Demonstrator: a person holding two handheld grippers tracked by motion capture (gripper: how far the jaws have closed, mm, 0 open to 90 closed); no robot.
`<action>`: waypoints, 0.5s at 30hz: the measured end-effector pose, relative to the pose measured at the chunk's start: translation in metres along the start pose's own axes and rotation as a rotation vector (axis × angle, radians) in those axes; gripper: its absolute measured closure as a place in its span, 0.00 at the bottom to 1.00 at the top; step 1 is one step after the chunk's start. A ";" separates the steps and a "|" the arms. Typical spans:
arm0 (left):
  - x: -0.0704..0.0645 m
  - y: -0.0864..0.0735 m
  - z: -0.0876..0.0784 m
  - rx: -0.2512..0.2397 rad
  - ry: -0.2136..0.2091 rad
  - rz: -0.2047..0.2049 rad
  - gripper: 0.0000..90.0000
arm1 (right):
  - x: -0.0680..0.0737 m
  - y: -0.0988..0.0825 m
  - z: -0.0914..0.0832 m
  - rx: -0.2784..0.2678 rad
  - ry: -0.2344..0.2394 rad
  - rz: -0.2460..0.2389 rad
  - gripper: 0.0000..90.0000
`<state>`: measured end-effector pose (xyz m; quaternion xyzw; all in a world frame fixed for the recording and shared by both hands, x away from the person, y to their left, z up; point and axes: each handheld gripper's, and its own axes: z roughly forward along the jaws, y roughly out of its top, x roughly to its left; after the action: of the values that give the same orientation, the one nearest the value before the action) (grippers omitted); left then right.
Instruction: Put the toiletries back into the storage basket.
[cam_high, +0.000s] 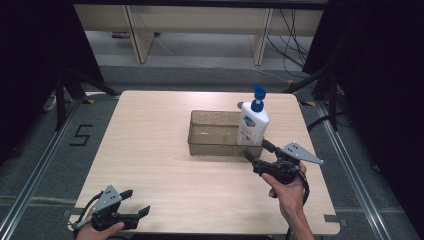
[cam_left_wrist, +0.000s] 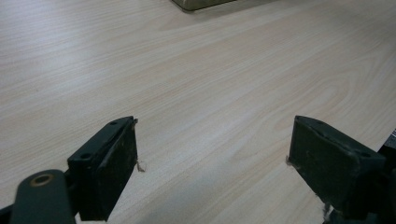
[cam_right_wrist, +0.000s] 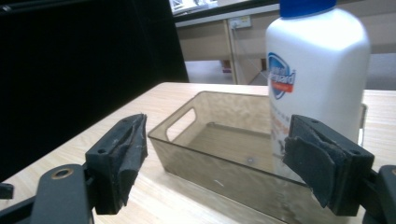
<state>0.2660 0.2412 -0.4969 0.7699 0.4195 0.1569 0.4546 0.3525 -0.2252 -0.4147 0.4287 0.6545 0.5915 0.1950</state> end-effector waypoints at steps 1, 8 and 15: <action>0.000 0.000 0.000 0.000 0.001 0.001 0.16 | 0.000 -0.002 0.001 0.006 -0.005 -0.008 0.23; 0.000 0.000 0.001 -0.011 -0.011 -0.002 0.16 | 0.004 -0.011 0.002 0.027 0.025 0.003 0.22; -0.001 -0.001 0.002 -0.015 -0.013 -0.006 0.16 | 0.006 -0.017 0.001 0.038 0.026 -0.003 0.22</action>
<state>0.2664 0.2400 -0.4983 0.7663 0.4175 0.1537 0.4635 0.3444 -0.2185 -0.4292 0.4238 0.6687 0.5841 0.1791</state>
